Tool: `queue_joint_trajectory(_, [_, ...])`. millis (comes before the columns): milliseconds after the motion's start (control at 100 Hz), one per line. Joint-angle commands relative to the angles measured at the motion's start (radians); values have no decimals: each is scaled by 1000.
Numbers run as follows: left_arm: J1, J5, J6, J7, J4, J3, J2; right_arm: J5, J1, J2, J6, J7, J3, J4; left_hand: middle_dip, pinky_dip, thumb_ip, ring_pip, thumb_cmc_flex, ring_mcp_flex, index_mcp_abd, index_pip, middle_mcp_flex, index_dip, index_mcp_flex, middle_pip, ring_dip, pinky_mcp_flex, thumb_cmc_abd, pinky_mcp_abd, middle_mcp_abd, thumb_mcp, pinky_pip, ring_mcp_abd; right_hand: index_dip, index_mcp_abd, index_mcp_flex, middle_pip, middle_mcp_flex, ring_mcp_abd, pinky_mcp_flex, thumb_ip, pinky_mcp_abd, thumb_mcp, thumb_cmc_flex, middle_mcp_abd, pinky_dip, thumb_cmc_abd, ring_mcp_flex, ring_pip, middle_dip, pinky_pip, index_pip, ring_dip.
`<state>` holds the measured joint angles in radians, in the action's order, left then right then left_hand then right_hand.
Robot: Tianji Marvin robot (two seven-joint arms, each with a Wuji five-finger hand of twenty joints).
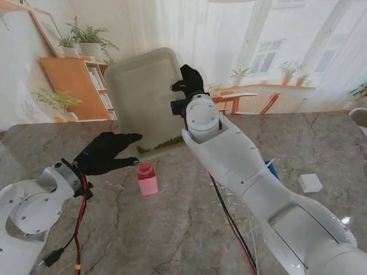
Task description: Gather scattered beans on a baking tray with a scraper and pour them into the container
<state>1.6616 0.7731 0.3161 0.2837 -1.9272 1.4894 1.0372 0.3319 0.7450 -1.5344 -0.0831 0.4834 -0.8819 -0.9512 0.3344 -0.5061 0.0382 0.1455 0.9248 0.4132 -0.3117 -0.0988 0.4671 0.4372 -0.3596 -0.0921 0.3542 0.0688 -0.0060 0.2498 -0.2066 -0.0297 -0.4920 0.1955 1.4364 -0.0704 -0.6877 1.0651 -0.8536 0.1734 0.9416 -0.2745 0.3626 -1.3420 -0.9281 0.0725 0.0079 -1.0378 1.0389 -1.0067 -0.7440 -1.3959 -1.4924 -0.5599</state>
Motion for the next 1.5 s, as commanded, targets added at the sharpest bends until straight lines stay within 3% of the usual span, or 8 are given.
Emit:
queue_joint_trajectory(0, [-1,-3,-5,0,5,-4,0,-11,-10,10,17,-23,-5,-7,12,-22,-2,8,17,5,7,0,10,0,-17,6,-3,-2,69,20,23,-12,24,3,39,-18,-1,126,-37,-61,62,19,-47,-149,-175,-158,24,10,17,-104,-56,-167,-33,-13])
queue_joint_trajectory(640, [-3,4,-33,-13,15,-14,3,-47,-44,8,84,-67,24,37,13,-24,-2,8,18,4,6,0,10,0,-16,6,-3,-2,69,20,23,-13,24,4,39,-31,-3,120,-41,-68,59,24,-55,-144,-170,-165,27,17,18,-99,-61,-167,-33,-18])
queue_joint_trajectory(1050, [0,4,-38,-23,22,-14,4,-78,-38,35,88,-108,31,-6,13,-24,-2,9,19,5,7,0,10,0,-17,6,-2,-1,70,20,22,-12,23,3,38,-39,-7,115,-45,-70,60,27,-60,-144,-167,-170,33,18,22,-95,-62,-170,-33,-24])
queue_joint_trajectory(1490, [10,5,-40,-30,24,-10,6,-95,-59,31,132,-139,54,25,13,-24,-2,9,19,7,7,0,12,0,-19,6,-2,-1,69,20,23,-11,23,3,37,-46,-9,110,-48,-76,60,30,-62,-142,-166,-175,36,19,23,-89,-63,-168,-33,-28])
